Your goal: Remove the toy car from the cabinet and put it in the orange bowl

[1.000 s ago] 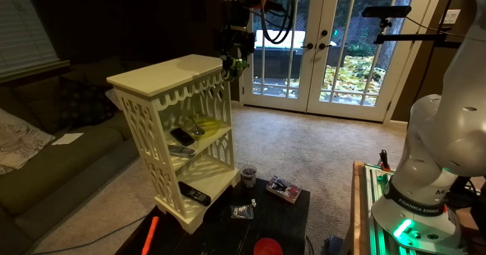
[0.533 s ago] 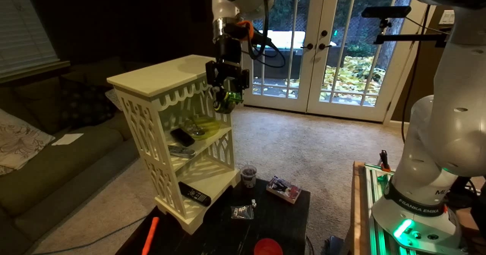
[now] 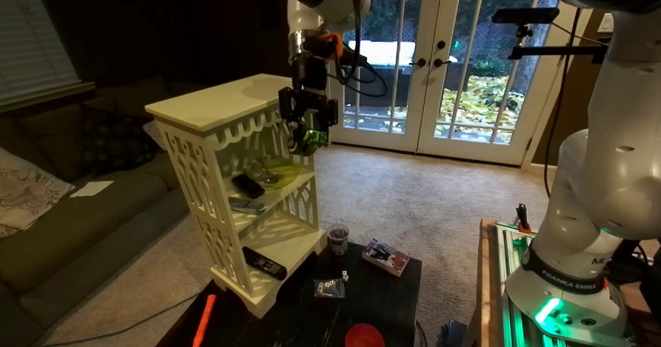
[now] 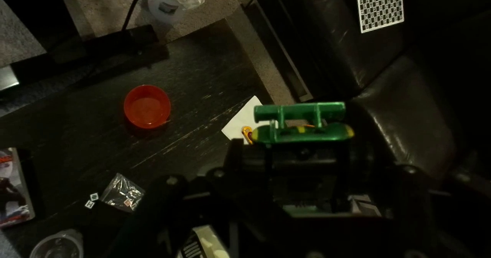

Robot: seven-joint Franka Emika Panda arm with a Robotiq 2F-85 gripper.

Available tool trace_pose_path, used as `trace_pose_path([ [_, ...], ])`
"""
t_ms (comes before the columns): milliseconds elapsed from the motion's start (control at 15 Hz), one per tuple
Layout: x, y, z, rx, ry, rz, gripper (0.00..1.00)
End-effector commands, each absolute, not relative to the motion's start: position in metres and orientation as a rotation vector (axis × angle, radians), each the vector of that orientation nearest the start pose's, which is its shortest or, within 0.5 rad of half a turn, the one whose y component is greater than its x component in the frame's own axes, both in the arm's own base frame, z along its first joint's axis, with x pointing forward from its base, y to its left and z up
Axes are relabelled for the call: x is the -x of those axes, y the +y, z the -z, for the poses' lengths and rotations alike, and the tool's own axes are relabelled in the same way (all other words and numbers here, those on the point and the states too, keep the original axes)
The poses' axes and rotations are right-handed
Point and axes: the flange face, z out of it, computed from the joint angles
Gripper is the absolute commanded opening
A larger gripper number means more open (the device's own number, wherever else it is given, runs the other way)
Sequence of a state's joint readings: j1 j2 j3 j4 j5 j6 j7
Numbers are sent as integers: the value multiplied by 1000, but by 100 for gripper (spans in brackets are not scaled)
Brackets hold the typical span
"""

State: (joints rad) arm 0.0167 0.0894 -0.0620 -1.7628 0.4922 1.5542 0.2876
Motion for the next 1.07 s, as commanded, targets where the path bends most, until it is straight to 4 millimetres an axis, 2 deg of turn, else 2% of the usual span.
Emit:
trace_pose_path([
  [0, -544, 41, -455, 2602, 537, -560, 47],
  [200, -514, 57, -406, 2595, 547, -696, 47],
  [267, -505, 65, -389, 2597, 527, -696, 47],
  [467, -491, 81, -333, 2600, 623, -669, 47],
  [667, -484, 86, -271, 2593, 776, -640, 47],
  [800, -476, 79, -233, 2587, 893, -673, 47],
  [867, -482, 82, -258, 2619, 785, -657, 47],
  [933, -478, 80, -244, 2621, 800, -676, 72],
  [1000, -478, 79, -241, 2621, 800, -685, 72],
])
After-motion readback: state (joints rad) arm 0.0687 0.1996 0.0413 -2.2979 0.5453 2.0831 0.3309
